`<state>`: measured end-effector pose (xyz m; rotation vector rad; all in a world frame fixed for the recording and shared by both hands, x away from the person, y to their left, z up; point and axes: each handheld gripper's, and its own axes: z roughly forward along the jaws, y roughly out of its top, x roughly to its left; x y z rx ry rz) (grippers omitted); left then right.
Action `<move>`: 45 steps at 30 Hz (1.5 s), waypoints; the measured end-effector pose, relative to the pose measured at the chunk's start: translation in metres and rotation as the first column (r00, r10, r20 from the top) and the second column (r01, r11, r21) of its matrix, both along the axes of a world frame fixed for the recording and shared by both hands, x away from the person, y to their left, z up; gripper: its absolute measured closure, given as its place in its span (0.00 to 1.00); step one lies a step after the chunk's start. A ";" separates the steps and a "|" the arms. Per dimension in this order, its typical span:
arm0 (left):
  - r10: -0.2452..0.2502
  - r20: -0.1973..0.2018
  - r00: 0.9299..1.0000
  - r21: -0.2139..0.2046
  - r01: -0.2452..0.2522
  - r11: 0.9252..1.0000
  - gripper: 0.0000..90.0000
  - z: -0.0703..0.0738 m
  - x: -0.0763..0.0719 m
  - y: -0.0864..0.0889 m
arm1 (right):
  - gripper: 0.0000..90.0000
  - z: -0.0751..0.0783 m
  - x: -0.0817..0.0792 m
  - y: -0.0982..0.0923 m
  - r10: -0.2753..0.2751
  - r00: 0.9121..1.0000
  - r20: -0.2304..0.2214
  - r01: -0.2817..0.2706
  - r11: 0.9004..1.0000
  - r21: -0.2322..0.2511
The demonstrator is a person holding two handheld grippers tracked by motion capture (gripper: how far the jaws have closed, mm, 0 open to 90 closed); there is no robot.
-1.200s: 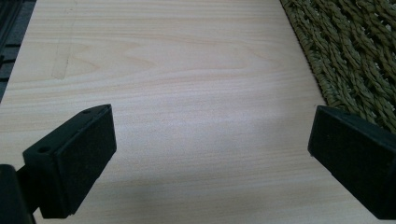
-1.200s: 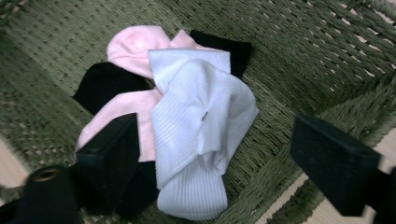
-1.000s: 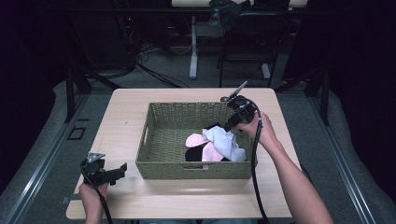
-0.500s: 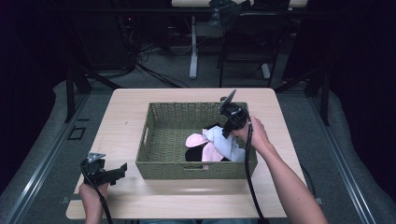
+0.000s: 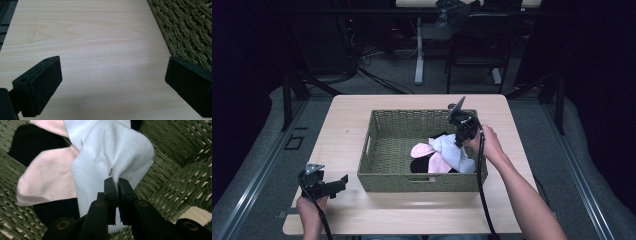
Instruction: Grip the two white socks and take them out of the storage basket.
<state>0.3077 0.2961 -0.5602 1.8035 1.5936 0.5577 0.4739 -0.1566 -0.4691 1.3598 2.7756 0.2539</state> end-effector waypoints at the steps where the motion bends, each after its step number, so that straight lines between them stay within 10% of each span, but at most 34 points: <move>1: 0.000 0.000 1.000 0.000 0.000 1.000 0.01 0.000 0.000 0.000 | 0.96 0.002 0.000 -0.001 -0.004 1.000 0.000 0.004 1.000 0.011; 45: 0.001 -0.002 1.000 -0.006 -0.001 1.000 0.01 0.000 0.000 0.001 | 0.96 0.115 -0.007 -0.009 0.027 0.994 0.102 -0.036 0.995 0.094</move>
